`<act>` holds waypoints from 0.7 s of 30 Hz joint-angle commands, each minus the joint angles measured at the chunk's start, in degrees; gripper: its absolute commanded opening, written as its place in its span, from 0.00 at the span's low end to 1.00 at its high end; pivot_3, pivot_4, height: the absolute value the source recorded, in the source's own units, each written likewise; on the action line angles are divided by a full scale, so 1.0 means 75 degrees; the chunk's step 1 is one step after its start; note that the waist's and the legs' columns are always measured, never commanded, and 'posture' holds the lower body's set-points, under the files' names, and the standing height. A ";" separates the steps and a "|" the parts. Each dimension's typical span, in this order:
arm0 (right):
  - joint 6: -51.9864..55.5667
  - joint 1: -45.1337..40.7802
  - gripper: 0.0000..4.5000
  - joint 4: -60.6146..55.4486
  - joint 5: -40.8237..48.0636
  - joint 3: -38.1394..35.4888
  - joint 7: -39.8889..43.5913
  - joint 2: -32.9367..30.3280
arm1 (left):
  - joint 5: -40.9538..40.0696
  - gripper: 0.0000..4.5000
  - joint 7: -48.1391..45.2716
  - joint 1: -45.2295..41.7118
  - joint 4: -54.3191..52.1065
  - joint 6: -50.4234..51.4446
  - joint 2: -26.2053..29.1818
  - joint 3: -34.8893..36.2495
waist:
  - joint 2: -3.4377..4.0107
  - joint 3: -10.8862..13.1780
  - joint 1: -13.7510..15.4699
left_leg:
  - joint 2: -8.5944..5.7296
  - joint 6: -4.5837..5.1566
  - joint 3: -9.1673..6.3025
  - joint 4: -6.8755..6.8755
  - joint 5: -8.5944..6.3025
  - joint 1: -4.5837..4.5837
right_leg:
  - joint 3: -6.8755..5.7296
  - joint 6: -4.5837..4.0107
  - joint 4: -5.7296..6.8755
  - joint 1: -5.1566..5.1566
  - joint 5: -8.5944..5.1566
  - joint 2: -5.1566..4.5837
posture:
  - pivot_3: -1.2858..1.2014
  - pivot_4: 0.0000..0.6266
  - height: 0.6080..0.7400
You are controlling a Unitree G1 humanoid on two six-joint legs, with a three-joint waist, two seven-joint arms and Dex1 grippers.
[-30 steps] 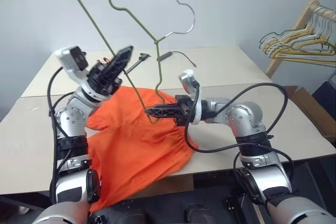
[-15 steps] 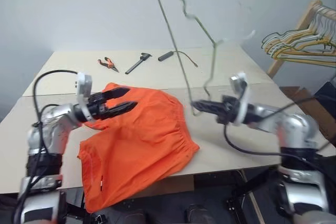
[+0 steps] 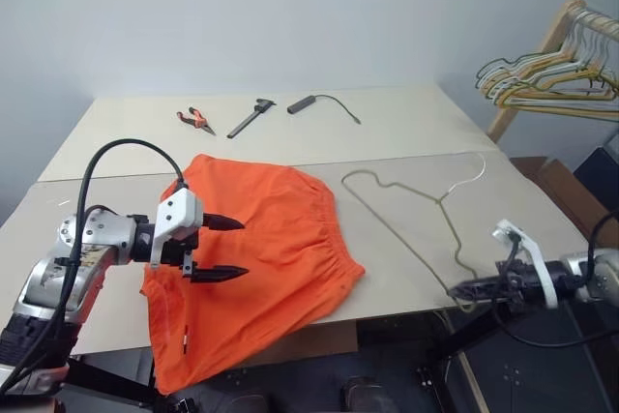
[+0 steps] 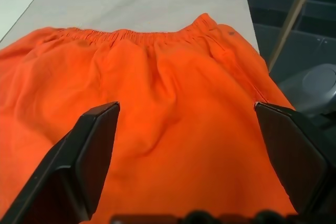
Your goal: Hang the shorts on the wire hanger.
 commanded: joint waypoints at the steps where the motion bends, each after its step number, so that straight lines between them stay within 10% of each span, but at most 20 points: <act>1: -0.0206 -0.0573 0.00 0.0841 -0.0690 0.0661 0.0713 0.0052 | 0.0070 0.99 0.0064 0.0069 -0.0254 -0.0099 0.0128 0.0076 | 0.0003 0.0001 0.0002 | 0.0000 0.0000 0.0002 0.0000 0.0000 0.0004 | 0.0003 0.0000 0.0001 0.0002 0.0000 0.0000 | 0.50 0.00 1.00; 21: 0.0140 -0.1552 0.00 0.1660 -0.0549 0.1580 0.0866 0.0712 | 0.0023 0.99 0.0299 0.0458 -0.0434 -0.0099 0.0104 0.0139 | 0.0011 0.0005 0.0261 | -0.0005 0.0001 0.0003 0.0000 -0.0001 0.0003 | 0.0006 0.0000 0.0009 -0.0004 0.0000 -0.0001 | 0.51 0.00 1.00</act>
